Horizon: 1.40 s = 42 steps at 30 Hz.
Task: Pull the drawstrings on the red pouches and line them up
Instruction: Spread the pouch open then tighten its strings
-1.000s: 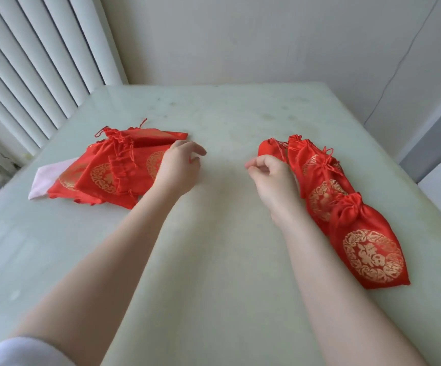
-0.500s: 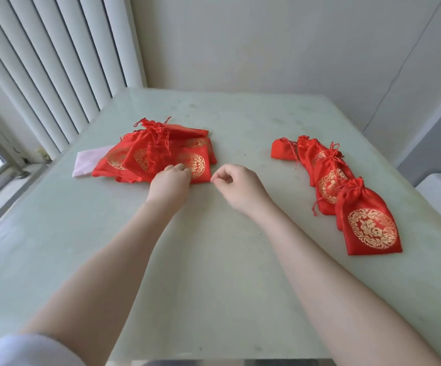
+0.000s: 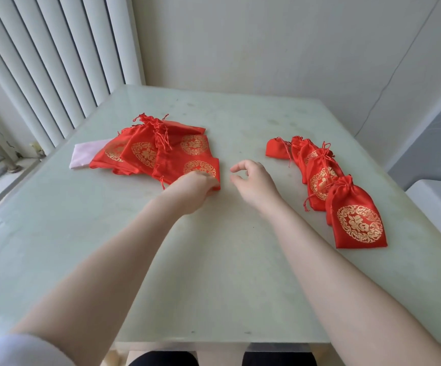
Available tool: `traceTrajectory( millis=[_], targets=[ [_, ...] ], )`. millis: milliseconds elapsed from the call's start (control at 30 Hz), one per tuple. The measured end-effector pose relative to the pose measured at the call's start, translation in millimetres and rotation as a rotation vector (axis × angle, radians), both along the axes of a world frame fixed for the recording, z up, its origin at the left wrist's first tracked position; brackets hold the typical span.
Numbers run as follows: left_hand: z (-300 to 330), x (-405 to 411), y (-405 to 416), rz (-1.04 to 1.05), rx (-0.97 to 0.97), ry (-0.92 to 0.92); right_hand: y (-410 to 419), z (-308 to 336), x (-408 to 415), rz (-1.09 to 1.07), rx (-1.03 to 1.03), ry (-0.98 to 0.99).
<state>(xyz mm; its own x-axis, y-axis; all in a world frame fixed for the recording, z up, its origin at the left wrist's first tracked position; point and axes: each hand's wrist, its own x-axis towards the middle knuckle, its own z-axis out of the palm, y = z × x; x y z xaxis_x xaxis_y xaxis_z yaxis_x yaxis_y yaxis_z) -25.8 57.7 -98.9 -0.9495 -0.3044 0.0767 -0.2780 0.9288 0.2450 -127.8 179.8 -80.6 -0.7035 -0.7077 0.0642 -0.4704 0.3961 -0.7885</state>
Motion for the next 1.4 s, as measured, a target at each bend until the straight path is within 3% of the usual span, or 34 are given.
traceTrajectory(
  millis=[133,233,367,600,733,900,1000,1100,1267,1333,1400],
  targets=[
    [-2.7,0.2,5.5,-0.034,0.018,-0.030,-13.2,-0.7,-11.9,0.059,0.091,0.060],
    [1.1,11.5,5.5,0.004,0.133,0.143,-34.8,3.5,-17.4,0.181,0.224,0.152],
    [-3.8,29.6,-2.0,0.284,0.154,0.488,-66.1,7.5,-19.8,0.255,0.306,0.233],
    [-7.7,36.5,-5.5,0.476,0.223,0.618,-96.4,-0.9,-21.0,0.253,0.455,0.315],
    [0.4,32.5,-6.8,0.695,0.191,0.552,-87.6,-4.4,-23.4,0.329,0.418,0.251],
    [5.2,24.4,-3.9,0.833,0.118,0.182,-64.5,-7.0,-30.8,0.408,0.404,0.326],
    [3.5,20.2,-3.3,0.885,0.247,0.189,-51.7,-4.6,-32.1,0.413,0.404,0.320],
    [6.7,18.5,-5.1,0.835,0.385,0.218,-41.4,-5.4,-30.8,0.363,0.386,0.318],
    [19.7,14.8,17.2,0.432,0.181,0.397,-27.4,11.0,-23.3,0.302,0.100,0.205],
    [28.5,12.8,26.3,0.366,0.104,0.517,-22.8,20.3,-21.6,0.362,0.031,0.071],
    [36.8,10.5,30.4,0.342,0.094,0.660,-14.6,29.3,-16.5,0.437,-0.053,-0.185]
  ],
)
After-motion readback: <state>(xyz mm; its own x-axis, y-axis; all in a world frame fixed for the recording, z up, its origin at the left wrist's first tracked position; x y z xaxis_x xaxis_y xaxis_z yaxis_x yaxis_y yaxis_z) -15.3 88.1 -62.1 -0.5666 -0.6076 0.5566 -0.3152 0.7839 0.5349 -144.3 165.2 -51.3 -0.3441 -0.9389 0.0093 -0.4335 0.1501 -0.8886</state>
